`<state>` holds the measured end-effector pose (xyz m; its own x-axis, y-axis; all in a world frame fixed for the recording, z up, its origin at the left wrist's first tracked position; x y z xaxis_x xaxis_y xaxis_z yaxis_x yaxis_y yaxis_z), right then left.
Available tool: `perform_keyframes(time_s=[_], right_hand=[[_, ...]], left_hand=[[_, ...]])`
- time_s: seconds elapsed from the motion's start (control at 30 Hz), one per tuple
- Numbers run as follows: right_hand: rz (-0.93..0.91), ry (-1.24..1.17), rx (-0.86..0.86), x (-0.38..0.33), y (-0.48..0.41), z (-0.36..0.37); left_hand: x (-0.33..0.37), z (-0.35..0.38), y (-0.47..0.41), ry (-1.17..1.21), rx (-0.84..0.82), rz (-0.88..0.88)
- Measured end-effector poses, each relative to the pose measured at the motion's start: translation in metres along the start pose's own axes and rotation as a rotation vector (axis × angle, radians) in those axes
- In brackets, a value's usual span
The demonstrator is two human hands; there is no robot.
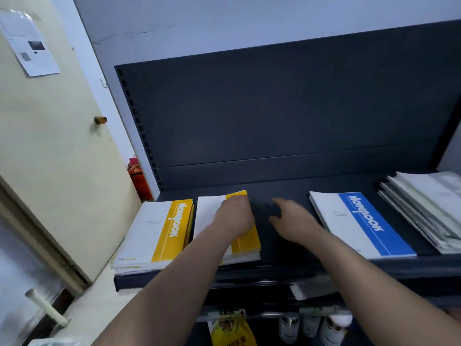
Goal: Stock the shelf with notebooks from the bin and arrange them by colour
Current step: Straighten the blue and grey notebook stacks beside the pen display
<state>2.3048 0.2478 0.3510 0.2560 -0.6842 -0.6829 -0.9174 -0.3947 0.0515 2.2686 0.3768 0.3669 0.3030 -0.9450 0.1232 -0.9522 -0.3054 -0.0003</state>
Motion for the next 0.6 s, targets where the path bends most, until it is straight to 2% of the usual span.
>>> perform_keyframes(time_s=[0.1, 0.3, 0.47, 0.6], right_hand=[[0.059, -0.003, 0.043, 0.04, 0.006, -0.037], [0.164, -0.016, 0.11, 0.13, 0.014, -0.102], [0.21, 0.03, 0.0, 0.173, 0.009, -0.112], [0.156, 0.076, -0.06, 0.185, 0.005, -0.107]], left_hand=[[0.048, 0.017, -0.005, 0.085, -0.07, 0.075], [0.137, 0.036, -0.008, 0.184, -0.098, 0.148], [0.178, 0.052, -0.009, 0.201, -0.167, 0.122], [0.18, 0.059, -0.007, 0.198, -0.202, 0.067]])
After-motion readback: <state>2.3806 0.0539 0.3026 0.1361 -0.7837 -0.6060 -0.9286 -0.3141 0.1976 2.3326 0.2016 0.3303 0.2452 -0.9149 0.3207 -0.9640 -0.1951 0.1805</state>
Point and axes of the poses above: each hand's wrist, its own y-axis away from the middle knuckle, its own z-axis out of the palm, x = y × z, the point moved 7 cm from there along -y, towards the middle knuckle, and after that the axes turned 13 degrees about -y, right-handed, at the moved point
